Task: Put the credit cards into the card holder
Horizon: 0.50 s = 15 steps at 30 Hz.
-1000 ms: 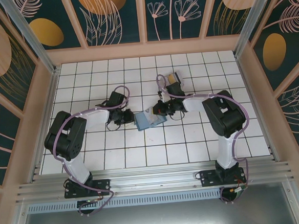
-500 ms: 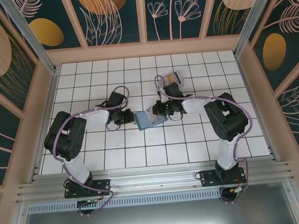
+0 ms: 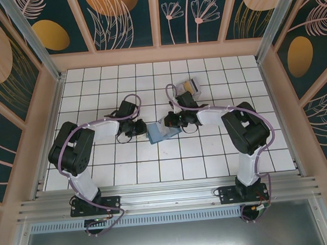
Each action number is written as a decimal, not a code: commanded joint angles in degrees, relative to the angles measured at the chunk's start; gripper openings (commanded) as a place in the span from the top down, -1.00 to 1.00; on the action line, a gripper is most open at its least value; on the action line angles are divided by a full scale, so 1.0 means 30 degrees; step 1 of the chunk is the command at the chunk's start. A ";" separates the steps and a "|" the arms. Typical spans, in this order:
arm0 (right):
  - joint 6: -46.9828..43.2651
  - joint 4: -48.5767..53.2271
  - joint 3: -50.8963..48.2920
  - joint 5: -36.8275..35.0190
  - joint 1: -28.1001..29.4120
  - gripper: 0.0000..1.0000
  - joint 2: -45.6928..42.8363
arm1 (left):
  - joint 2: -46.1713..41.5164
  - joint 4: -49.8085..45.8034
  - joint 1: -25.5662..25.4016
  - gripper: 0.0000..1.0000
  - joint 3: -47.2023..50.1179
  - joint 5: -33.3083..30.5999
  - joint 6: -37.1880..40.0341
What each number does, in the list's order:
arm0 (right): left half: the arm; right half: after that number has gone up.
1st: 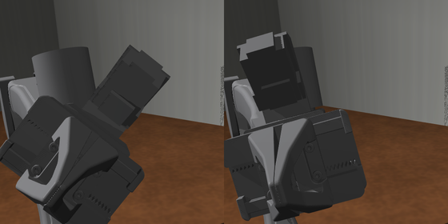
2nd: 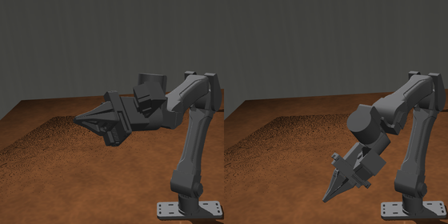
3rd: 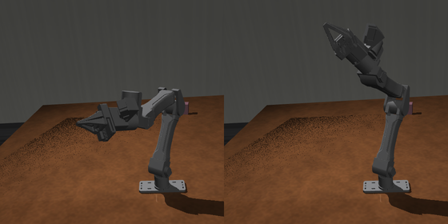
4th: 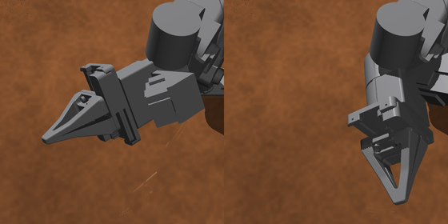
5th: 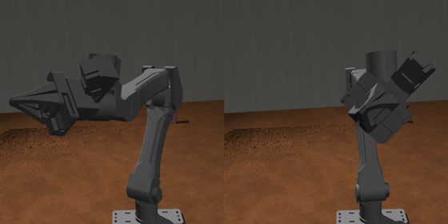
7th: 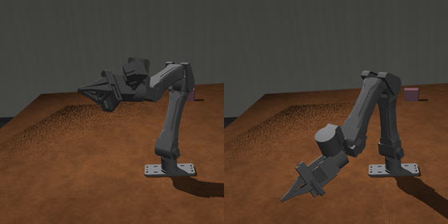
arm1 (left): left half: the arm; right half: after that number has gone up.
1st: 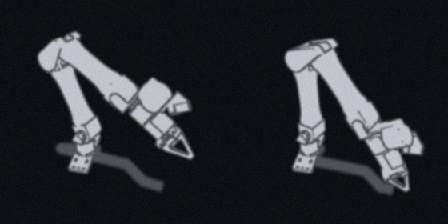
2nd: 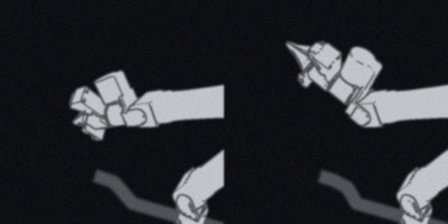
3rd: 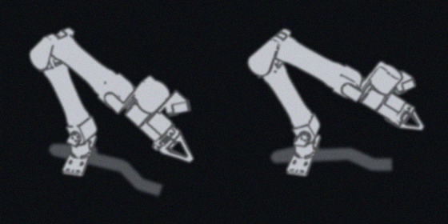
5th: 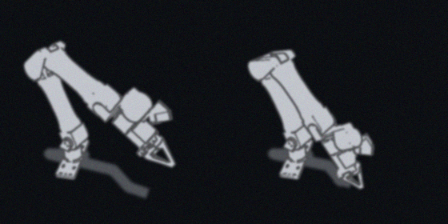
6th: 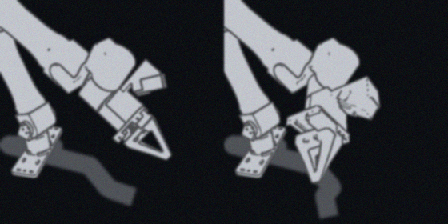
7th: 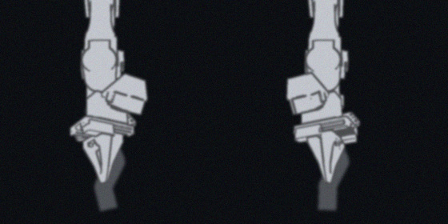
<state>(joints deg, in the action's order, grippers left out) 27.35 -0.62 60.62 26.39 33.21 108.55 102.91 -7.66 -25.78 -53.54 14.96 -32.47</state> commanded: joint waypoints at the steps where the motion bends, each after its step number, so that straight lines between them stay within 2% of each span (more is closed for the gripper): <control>1: -0.0517 0.1496 -0.0769 -0.0680 0.0590 0.98 0.0031 | 0.1593 0.0784 -0.0661 0.59 0.0532 0.1093 -0.0138; 15: -0.0882 0.2015 -0.1303 -0.1171 -0.0197 0.98 -0.1137 | 0.1914 0.0538 -0.0664 0.61 0.0503 0.0726 -0.0251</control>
<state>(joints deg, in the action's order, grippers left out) 26.04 0.47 58.52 25.10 33.32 106.26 103.22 -7.49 -25.78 -53.56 14.90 -32.67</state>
